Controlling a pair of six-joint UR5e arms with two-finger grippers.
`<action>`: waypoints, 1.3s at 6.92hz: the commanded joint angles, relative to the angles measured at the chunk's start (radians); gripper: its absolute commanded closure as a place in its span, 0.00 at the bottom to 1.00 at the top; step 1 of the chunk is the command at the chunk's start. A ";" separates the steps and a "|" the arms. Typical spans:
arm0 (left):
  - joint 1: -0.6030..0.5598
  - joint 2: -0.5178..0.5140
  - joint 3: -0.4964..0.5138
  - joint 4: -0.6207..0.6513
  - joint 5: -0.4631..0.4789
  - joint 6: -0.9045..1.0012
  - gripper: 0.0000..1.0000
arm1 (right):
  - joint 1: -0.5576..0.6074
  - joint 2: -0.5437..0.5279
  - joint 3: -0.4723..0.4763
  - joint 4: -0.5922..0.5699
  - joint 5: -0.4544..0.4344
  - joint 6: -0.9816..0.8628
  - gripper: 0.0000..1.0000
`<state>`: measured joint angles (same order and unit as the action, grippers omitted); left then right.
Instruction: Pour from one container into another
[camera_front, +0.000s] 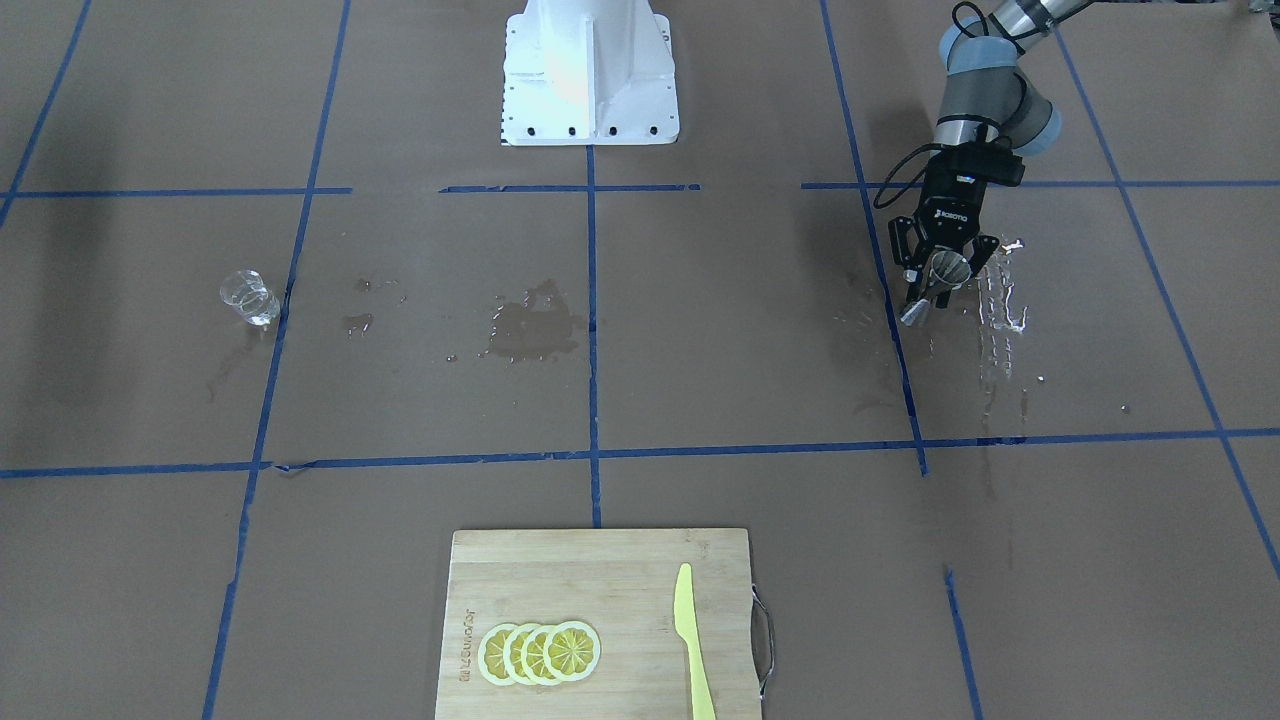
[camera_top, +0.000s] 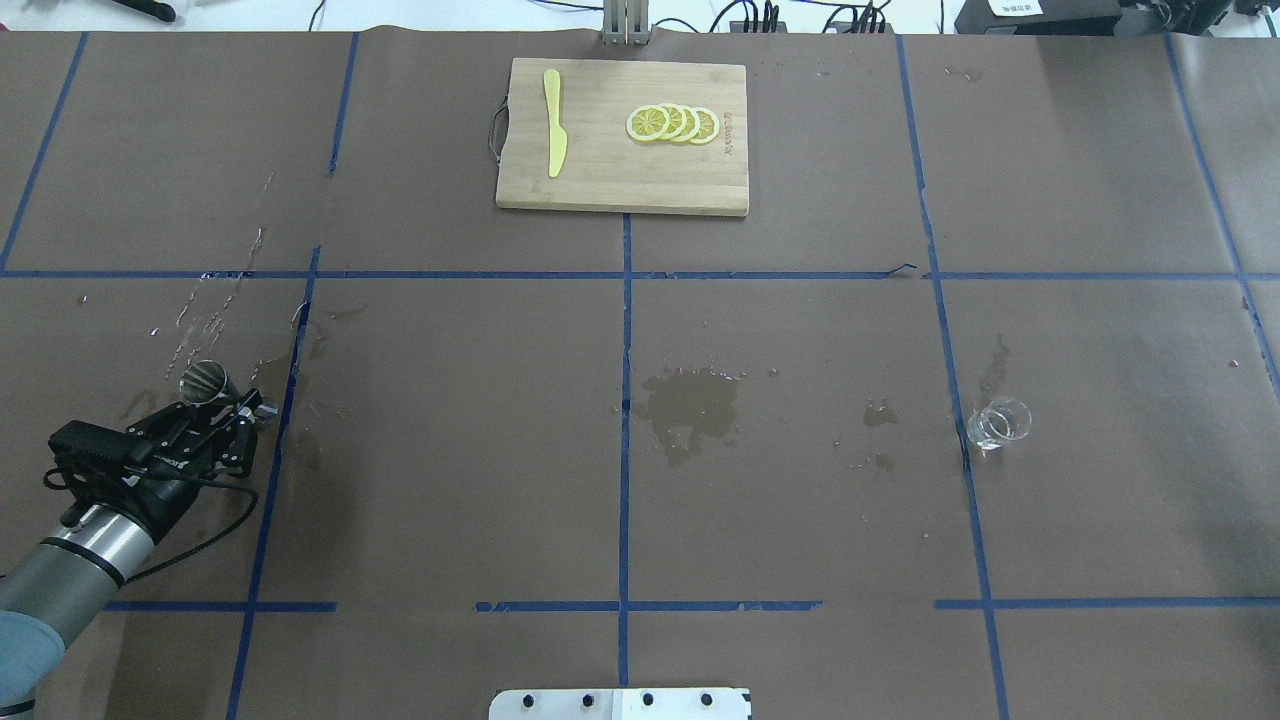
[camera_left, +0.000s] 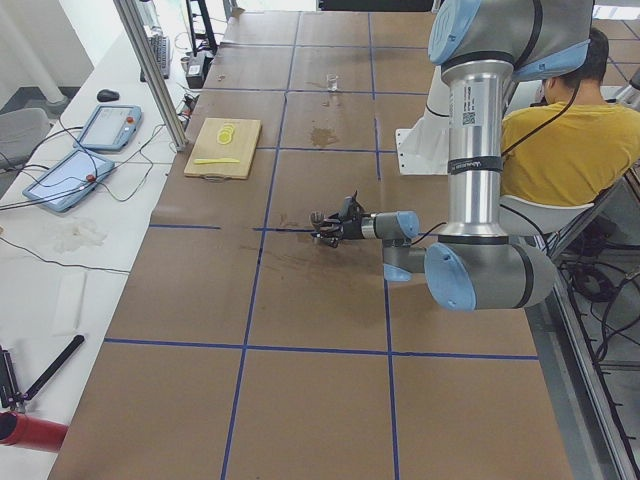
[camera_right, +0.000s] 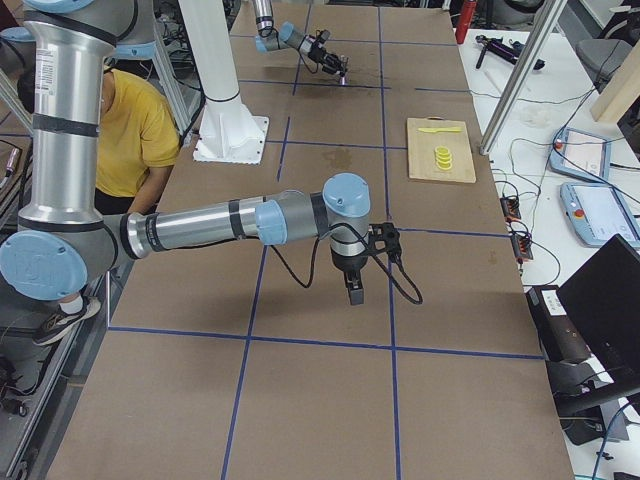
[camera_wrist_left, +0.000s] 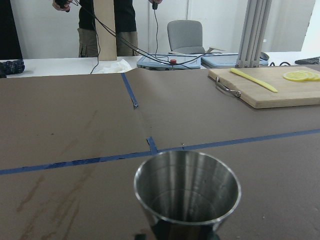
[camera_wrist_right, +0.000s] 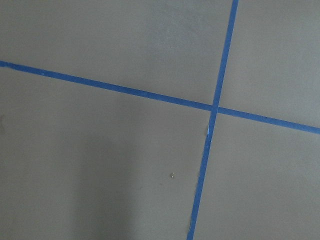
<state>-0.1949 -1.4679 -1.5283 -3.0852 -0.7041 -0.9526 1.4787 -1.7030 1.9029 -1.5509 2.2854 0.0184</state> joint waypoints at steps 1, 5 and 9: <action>-0.001 0.000 -0.003 -0.003 0.000 0.000 1.00 | 0.000 0.000 0.001 0.000 0.000 0.000 0.00; -0.003 0.015 0.000 -0.149 -0.014 0.015 1.00 | 0.002 0.006 0.001 0.000 0.002 0.000 0.00; 0.000 -0.002 0.005 -0.381 -0.021 0.423 1.00 | 0.008 0.010 -0.004 0.034 0.016 -0.002 0.00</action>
<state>-0.1972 -1.4623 -1.5285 -3.3667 -0.7207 -0.6535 1.4858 -1.6925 1.9033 -1.5303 2.2995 0.0151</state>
